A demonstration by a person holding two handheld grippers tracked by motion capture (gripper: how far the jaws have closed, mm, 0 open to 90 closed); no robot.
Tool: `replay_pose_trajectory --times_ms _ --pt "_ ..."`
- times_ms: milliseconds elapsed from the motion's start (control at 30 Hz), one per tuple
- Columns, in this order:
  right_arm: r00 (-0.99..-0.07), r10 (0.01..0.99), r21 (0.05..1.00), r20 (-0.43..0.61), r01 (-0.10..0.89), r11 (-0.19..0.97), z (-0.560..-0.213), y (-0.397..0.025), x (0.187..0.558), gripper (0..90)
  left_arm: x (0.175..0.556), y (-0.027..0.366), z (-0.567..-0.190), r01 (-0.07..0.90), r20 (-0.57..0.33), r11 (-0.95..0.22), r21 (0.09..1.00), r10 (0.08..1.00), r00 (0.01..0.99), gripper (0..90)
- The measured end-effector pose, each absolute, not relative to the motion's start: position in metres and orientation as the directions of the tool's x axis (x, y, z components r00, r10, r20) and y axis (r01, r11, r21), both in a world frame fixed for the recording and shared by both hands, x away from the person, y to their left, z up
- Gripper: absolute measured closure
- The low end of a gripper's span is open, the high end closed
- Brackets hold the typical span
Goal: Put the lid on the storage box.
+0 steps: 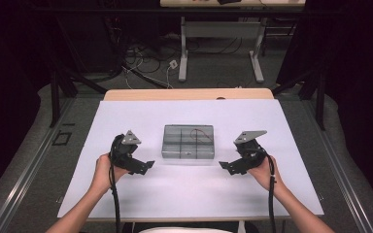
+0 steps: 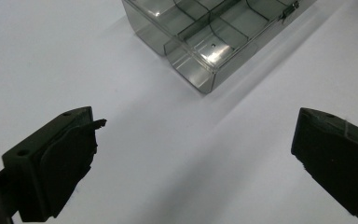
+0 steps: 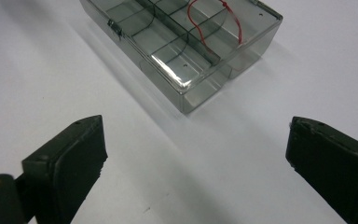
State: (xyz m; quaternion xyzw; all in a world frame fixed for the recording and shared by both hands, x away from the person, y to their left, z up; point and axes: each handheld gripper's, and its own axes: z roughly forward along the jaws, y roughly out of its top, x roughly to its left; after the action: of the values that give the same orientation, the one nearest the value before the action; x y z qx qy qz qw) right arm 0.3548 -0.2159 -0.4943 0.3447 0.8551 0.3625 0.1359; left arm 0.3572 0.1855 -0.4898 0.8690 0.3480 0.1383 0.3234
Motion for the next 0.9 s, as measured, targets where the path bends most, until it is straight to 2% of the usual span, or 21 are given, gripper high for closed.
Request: replay_pose_trajectory --times_ms 900 --pt "-0.682 0.732 0.700 -0.002 0.521 0.487 -0.513 -0.255 0.311 4.9 0.313 0.210 -0.509 0.515 0.044 -0.552 0.655 0.709 0.704 0.0"
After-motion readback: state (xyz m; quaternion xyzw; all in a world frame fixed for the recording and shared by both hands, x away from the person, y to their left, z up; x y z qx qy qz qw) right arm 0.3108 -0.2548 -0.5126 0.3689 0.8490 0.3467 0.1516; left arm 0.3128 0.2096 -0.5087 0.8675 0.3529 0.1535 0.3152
